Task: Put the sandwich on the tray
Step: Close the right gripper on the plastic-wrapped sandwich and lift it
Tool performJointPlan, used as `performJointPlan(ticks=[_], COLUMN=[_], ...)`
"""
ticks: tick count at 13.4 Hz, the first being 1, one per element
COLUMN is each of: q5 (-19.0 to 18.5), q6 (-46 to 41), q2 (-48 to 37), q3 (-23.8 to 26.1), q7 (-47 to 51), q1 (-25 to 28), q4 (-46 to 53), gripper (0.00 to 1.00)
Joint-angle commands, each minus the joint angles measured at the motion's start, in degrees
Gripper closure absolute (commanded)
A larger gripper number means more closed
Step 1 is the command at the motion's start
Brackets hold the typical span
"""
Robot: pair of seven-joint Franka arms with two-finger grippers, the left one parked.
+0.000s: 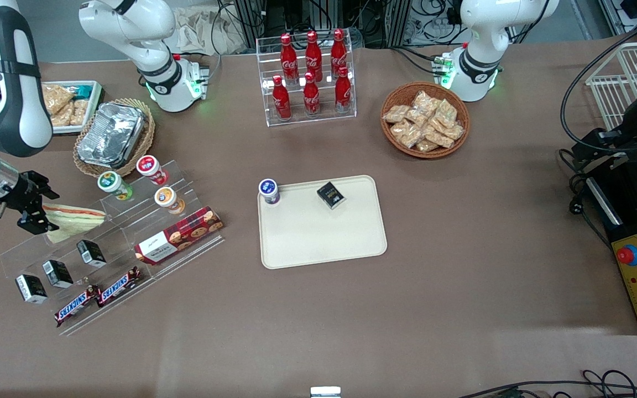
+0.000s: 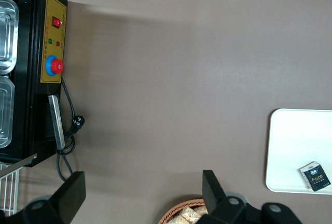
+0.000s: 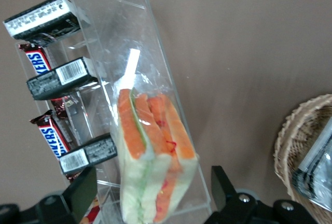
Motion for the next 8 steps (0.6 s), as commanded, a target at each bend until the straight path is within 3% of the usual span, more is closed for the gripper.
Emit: performJointPlan(ticks=[1,6,8], q5=[0.0,0.0,0.0], q6=[4.0,8.6,9.4], q2=[0.5,0.9,1.0], q3=[0.1,0.1,0.2], q7=[-2.3,-4.1,-4.1], q1=[-0.1,-0.4,-0.4], q4=[-2.0,-4.5,-4.5], gripper=[0.03,0.36,0.54])
